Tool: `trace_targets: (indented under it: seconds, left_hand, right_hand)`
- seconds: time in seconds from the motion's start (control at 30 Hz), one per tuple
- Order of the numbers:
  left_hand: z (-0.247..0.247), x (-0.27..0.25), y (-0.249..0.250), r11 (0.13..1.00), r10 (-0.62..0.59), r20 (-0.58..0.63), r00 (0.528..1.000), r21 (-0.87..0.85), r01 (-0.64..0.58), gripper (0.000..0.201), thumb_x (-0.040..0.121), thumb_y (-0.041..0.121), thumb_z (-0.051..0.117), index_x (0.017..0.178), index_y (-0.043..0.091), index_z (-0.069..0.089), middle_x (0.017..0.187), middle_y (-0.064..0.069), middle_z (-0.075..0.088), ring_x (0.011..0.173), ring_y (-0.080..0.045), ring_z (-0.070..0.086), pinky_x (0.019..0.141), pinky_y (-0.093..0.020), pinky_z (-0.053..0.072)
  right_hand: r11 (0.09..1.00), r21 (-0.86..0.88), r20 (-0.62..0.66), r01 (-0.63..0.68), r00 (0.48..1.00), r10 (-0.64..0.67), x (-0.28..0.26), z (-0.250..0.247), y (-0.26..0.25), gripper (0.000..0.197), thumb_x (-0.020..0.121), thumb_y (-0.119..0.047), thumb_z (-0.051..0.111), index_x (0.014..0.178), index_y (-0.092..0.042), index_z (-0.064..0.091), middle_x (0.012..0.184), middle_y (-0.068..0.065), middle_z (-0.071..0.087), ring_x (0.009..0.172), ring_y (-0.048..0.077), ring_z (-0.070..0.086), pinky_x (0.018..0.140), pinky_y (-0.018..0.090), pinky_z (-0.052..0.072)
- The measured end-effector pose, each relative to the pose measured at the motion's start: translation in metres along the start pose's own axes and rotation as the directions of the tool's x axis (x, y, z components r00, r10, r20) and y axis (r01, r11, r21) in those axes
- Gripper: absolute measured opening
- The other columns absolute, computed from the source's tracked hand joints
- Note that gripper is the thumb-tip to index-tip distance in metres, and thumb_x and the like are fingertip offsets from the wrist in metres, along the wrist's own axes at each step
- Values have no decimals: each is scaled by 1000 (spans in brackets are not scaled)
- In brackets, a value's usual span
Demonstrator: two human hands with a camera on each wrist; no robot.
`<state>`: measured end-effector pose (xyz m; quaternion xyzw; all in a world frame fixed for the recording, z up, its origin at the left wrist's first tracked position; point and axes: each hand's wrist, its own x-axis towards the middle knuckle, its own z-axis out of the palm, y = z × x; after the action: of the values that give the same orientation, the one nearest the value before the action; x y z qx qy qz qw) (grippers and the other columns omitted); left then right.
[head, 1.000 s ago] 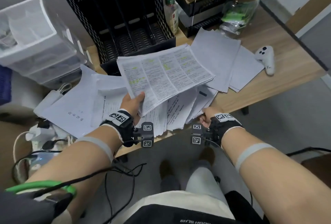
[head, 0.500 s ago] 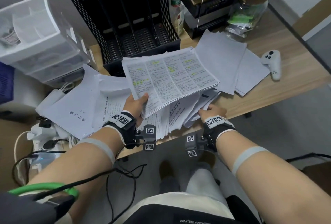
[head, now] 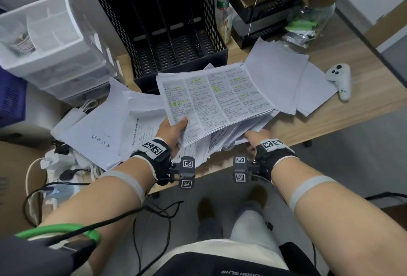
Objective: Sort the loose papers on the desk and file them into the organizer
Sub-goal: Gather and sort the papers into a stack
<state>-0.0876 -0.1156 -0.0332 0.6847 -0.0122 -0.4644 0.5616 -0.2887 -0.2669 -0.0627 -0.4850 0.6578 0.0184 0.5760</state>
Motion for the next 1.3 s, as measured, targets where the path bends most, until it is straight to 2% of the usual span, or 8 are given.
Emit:
trace_targets:
  seconds: [0.17, 0.53, 0.77, 0.83, 1.0, 1.07, 1.17, 1.3]
  left_hand:
    - [-4, 4, -6, 994, 43, -37, 998, 98, -39, 37, 95, 24, 62, 130, 14, 62, 121, -10, 73, 108, -32, 70, 96, -56, 54]
    - [5, 6, 1, 992, 31, 5, 1000, 122, -31, 31, 98, 12, 55, 129, 12, 59, 123, -11, 69, 106, -33, 68, 97, -50, 54]
    - [0, -17, -10, 998, -30, 182, 983, 66, 18, 48, 92, -19, 38, 128, 10, 52, 112, -15, 68, 100, -34, 66, 86, -45, 54]
    - [-3, -23, -16, 998, -63, 202, 977, 42, 56, 48, 93, -17, 38, 134, 5, 51, 118, -19, 67, 106, -38, 65, 91, -50, 53]
    - [-17, -31, -32, 971, -206, 213, 955, -73, 226, 37, 101, 3, 46, 136, 12, 49, 111, -13, 69, 94, -29, 68, 62, -40, 62]
    - [-21, -33, -40, 958, -248, 214, 945, -88, 272, 38, 102, 13, 47, 140, 14, 48, 118, -13, 70, 98, -29, 70, 67, -41, 62]
    - [-29, -40, -48, 951, -297, 240, 924, -7, 308, 35, 98, 37, 56, 129, 20, 57, 105, -6, 75, 77, -24, 75, 71, -41, 58]
    - [-40, -41, -54, 961, -269, 296, 917, 18, 276, 27, 95, 38, 63, 119, 25, 62, 100, -4, 79, 76, -25, 78, 85, -53, 55]
  right_hand:
    - [990, -3, -115, 140, 984, -139, -38, -15, -19, 14, 79, -15, 56, 69, -6, 55, 51, 9, 55, 51, 25, 51, 56, 30, 42]
    - [796, -144, -281, 588, 747, -603, -133, -66, -81, 32, 89, -29, 62, 94, 2, 68, 91, 15, 72, 86, 32, 68, 78, 39, 56]
    - [424, 547, -283, 721, 637, -717, -185, -73, -111, 24, 88, -18, 69, 104, 0, 67, 115, 27, 68, 108, 42, 66, 92, 59, 53]
    - [373, 636, -311, 676, 666, -678, -177, -62, -100, 29, 87, -18, 71, 111, -5, 67, 118, 21, 69, 110, 37, 66, 94, 55, 53]
    - [821, 525, -209, 226, 969, -133, -110, -10, -24, 34, 83, -35, 70, 105, -11, 65, 101, 10, 72, 85, 32, 70, 78, 34, 58]
    - [968, 201, -144, 148, 982, -121, -90, 16, 3, 26, 90, -30, 62, 102, -7, 57, 102, 15, 69, 87, 33, 66, 62, 22, 49]
    - [996, -83, -60, -26, 998, 21, -81, 53, 22, 29, 93, -28, 59, 110, -7, 48, 120, 16, 62, 109, 34, 59, 73, 30, 41]
    - [937, 335, 162, -100, 986, 48, -76, 74, 27, 37, 96, -6, 52, 132, 2, 45, 123, 24, 60, 97, 32, 65, 71, 37, 61]
